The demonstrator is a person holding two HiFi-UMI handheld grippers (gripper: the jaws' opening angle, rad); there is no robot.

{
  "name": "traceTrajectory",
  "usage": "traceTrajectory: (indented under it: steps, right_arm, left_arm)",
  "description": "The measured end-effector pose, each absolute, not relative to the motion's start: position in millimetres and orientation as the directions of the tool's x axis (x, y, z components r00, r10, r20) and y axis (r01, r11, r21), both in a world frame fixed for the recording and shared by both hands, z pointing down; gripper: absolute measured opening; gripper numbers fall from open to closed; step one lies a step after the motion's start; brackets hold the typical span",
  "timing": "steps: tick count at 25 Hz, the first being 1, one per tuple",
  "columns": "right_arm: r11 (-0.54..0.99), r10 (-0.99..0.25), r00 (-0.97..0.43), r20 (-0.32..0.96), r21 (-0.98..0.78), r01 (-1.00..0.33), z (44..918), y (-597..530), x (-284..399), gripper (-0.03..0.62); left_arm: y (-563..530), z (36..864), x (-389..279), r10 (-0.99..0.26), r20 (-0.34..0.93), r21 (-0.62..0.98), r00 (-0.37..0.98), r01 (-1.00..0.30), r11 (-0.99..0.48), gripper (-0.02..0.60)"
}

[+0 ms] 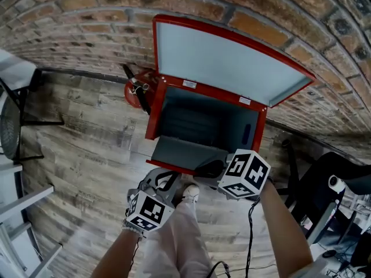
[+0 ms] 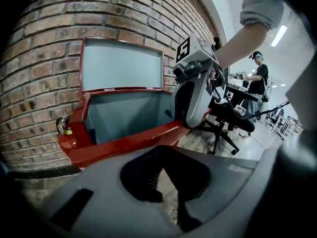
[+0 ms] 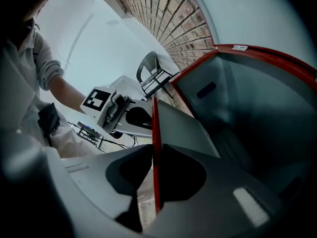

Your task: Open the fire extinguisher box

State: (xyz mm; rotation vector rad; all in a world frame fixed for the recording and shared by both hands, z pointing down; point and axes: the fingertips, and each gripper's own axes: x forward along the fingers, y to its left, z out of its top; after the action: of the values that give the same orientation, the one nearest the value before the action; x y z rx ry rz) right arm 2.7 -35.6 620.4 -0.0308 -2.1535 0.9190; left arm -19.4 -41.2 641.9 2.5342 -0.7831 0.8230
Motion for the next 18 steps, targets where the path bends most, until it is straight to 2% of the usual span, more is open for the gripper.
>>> traceTrajectory:
  steps: [18]
  right_arm:
    - [0.762, 0.240, -0.699, 0.673, -0.578, -0.294, 637.9, 4.6, -6.1, 0.075]
  left_arm:
    - [11.2, 619.6, -55.6, -0.418, 0.620, 0.160, 0.665, -0.628, -0.762, -0.002]
